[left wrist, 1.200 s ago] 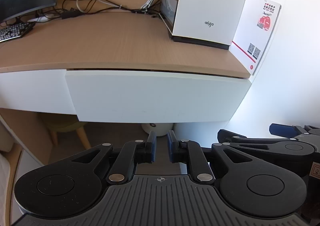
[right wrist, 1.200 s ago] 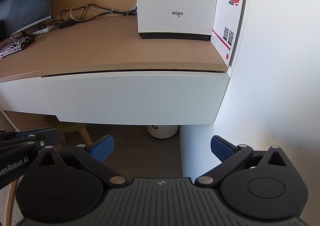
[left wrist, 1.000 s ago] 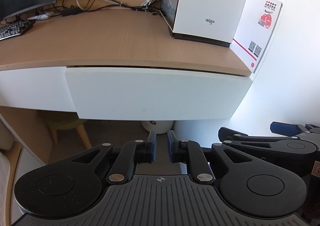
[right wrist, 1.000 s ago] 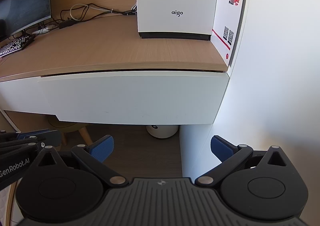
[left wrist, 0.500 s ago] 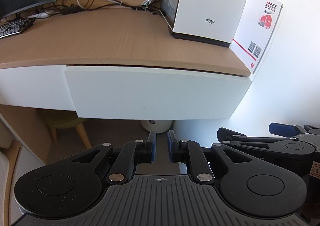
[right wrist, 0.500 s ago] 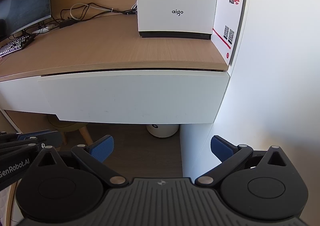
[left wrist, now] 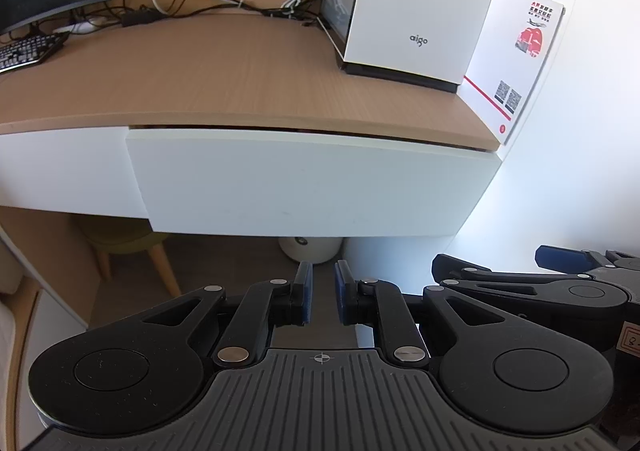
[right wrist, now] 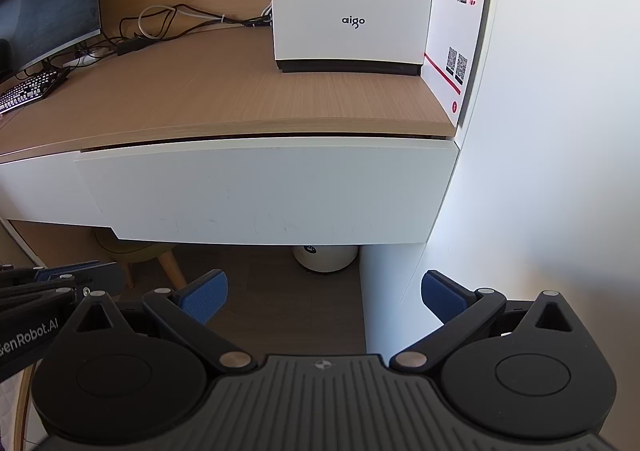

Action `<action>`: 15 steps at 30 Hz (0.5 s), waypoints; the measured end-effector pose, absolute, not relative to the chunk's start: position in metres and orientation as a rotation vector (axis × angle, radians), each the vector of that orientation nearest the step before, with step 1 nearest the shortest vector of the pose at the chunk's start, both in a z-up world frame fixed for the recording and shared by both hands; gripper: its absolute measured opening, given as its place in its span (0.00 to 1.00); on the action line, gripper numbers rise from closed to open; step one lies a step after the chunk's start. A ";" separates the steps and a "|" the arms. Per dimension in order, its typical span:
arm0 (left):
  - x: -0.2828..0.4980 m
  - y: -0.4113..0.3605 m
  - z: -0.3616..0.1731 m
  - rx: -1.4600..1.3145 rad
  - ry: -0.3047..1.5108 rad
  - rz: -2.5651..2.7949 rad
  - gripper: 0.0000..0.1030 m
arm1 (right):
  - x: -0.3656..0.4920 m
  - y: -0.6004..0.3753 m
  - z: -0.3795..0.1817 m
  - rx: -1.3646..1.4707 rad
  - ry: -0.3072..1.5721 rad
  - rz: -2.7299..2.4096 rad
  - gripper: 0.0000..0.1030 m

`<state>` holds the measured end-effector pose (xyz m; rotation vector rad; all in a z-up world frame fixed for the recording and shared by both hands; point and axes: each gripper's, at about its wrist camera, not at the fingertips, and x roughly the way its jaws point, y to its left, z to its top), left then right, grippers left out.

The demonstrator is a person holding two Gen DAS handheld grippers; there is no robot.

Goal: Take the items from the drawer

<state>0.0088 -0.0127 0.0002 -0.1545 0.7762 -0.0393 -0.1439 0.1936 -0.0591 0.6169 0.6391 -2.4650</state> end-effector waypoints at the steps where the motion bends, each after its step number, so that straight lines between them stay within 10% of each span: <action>1: 0.009 -0.013 0.000 -0.155 0.776 -0.039 0.14 | -0.144 0.194 -0.059 0.618 0.639 -2.466 1.00; 15: 0.009 -0.013 -0.002 -0.161 0.780 -0.036 0.14 | -0.143 0.194 -0.060 0.635 0.633 -2.506 1.00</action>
